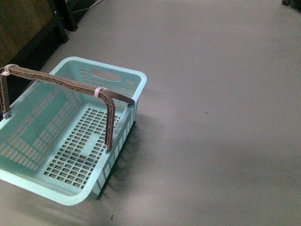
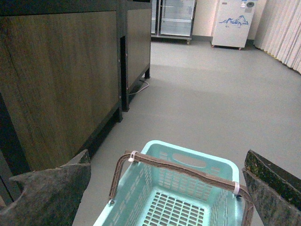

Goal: Pick mango and avocado into basket

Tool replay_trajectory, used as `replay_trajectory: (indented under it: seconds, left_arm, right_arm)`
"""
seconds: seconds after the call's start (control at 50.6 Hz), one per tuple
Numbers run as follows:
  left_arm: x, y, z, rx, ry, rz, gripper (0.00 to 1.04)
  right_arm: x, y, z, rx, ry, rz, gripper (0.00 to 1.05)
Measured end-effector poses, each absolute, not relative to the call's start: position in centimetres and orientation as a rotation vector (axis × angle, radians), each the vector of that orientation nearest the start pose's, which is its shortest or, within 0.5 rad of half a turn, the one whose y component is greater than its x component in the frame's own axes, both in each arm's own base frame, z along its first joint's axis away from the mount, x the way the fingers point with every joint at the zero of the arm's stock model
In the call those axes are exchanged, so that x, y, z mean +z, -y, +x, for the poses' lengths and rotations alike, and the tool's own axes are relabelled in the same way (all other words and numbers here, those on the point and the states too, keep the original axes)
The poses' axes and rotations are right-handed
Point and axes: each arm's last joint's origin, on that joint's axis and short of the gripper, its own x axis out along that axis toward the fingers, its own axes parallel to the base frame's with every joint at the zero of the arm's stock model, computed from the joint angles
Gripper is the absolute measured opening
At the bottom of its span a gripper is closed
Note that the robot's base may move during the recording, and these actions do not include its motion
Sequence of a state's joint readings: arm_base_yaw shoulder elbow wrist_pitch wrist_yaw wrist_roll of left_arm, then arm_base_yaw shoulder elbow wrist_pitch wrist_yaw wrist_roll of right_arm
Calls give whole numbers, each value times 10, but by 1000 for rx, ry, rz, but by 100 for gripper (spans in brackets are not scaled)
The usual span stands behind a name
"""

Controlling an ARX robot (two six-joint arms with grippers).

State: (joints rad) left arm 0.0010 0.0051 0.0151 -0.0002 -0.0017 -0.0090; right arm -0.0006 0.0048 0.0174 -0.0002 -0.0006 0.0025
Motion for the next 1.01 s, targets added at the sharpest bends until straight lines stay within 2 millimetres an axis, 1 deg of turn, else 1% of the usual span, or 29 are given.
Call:
replay_trajectory:
  seconds: [0.395,0.415,0.454,0.494,0.513,0.533,0.592,0.632,0.671,0.77,0.849,0.908,1.007]
  left_arm:
    - [168,0,97,2,9,-10,97]
    - [167,0,97,-12,-20,-40,97]
    - [168,2,98,-72,-250,-198,97]
    - [166,3,99,-49,-431,-370,97]
    - [164,3,100,-27,-481,-437,97]
    - [162,4,101,-1,-523,-542,97]
    - [161,4,106,36,-551,-725,97]
    - [164,2,112,56,-539,-820,97]
    - [167,-3,123,78,-522,-920,97]
    - [163,-14,152,149,-500,-1055,97]
    - [155,-19,178,191,-502,-1117,97]
    - [145,-23,205,224,-505,-1154,97]
    - [121,-25,248,282,-522,-1201,97]
  right_arm:
    - [169,0,97,0,12,2,96]
    - [169,0,97,0,12,2,96]
    - [169,0,97,0,12,2,96]
    - [169,0,97,1,12,2,96]
    - [169,0,97,0,12,2,96]
    - [169,0,97,0,12,2,96]
    - [169,0,97,0,12,2,96]
    - [169,0,97,0,12,2,96]
    - [169,0,97,0,12,2,96]
    - [169,0,97,0,12,2,96]
    - [169,0,97,0,12,2,96]
    - [169,0,97,0,12,2,96]
    - [169,0,97,0,12,2,96]
